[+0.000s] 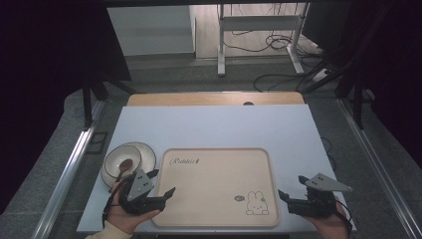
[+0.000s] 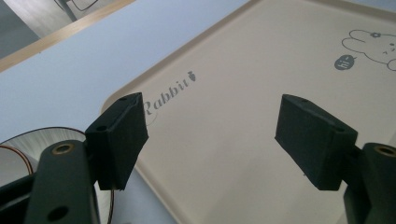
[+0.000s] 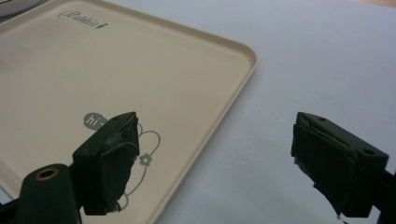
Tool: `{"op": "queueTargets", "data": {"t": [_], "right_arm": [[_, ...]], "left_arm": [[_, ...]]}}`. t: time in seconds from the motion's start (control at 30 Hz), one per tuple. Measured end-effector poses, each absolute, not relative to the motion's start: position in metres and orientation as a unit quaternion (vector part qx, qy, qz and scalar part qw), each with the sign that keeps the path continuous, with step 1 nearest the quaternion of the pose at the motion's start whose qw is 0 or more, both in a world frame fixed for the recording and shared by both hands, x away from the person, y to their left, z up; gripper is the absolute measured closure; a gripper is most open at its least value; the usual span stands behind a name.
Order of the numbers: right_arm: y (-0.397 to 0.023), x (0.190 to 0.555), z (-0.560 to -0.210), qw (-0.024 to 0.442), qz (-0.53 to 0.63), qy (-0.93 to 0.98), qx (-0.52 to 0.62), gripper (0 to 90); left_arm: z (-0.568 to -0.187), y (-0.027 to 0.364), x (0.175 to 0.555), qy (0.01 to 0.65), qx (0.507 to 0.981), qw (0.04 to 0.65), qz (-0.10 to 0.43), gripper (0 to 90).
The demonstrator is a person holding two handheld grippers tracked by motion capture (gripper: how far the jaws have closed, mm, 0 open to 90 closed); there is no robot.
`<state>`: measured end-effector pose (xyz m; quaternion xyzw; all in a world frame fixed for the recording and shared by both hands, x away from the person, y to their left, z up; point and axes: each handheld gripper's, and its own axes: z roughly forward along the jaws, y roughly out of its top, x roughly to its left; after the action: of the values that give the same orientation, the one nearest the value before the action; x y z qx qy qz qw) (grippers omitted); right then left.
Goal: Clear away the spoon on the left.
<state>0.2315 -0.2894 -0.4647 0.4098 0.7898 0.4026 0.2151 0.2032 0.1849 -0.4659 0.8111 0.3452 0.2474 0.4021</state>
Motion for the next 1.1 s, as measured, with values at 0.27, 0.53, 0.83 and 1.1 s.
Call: {"op": "queueTargets", "data": {"t": [0.27, 0.53, 0.83, 1.1], "right_arm": [[-0.29, 0.232, -0.465, 0.213, 0.403, 0.791, 0.409, 15.6], [-0.29, 0.232, -0.465, 0.214, 0.402, 0.791, 0.409, 15.6], [-0.289, 0.233, -0.466, 0.213, 0.398, 0.792, 0.41, 15.7], [-0.289, 0.233, -0.466, 0.215, 0.39, 0.793, 0.416, 15.9]], "left_arm": [[-0.456, 0.19, 0.202, 0.348, 0.803, 0.411, 0.254, 25.0], [-0.438, 0.196, 0.196, 0.341, 0.797, 0.419, 0.271, 24.8], [-0.429, 0.207, 0.193, 0.357, 0.781, 0.446, 0.254, 24.9], [-0.419, 0.211, 0.188, 0.355, 0.777, 0.446, 0.267, 24.9]]}}
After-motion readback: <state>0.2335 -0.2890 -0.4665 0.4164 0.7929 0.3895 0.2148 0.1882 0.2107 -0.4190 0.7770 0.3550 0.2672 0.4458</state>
